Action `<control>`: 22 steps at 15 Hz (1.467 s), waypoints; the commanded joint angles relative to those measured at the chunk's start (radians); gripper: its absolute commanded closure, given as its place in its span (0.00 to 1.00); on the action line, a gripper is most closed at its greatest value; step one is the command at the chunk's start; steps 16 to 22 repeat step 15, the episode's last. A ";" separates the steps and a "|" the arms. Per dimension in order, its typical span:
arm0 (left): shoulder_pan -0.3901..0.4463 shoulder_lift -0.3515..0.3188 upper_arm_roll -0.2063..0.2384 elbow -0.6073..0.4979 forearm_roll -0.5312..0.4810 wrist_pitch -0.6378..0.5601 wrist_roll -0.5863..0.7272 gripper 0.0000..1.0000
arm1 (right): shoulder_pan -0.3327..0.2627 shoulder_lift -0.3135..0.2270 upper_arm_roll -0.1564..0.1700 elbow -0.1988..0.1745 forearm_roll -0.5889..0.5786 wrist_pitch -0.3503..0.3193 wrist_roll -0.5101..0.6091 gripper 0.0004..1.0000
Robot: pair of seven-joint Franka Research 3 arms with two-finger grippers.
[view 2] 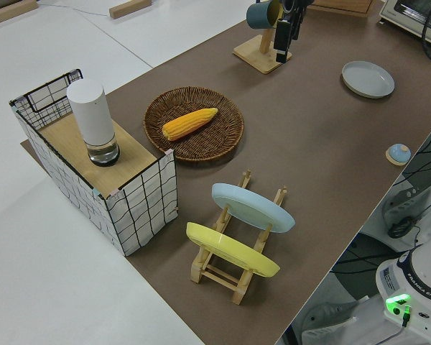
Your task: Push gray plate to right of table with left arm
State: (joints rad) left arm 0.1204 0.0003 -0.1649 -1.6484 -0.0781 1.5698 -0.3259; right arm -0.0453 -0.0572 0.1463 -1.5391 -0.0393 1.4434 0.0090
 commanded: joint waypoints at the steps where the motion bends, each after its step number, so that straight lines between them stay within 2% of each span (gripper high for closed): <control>1: 0.030 -0.012 -0.016 0.009 0.021 -0.028 0.076 0.01 | -0.007 -0.007 0.001 -0.004 0.002 -0.001 -0.020 0.00; 22: 0.031 -0.017 -0.007 0.021 0.034 -0.036 0.073 0.00 | -0.007 -0.007 0.001 -0.004 0.002 -0.001 -0.020 0.00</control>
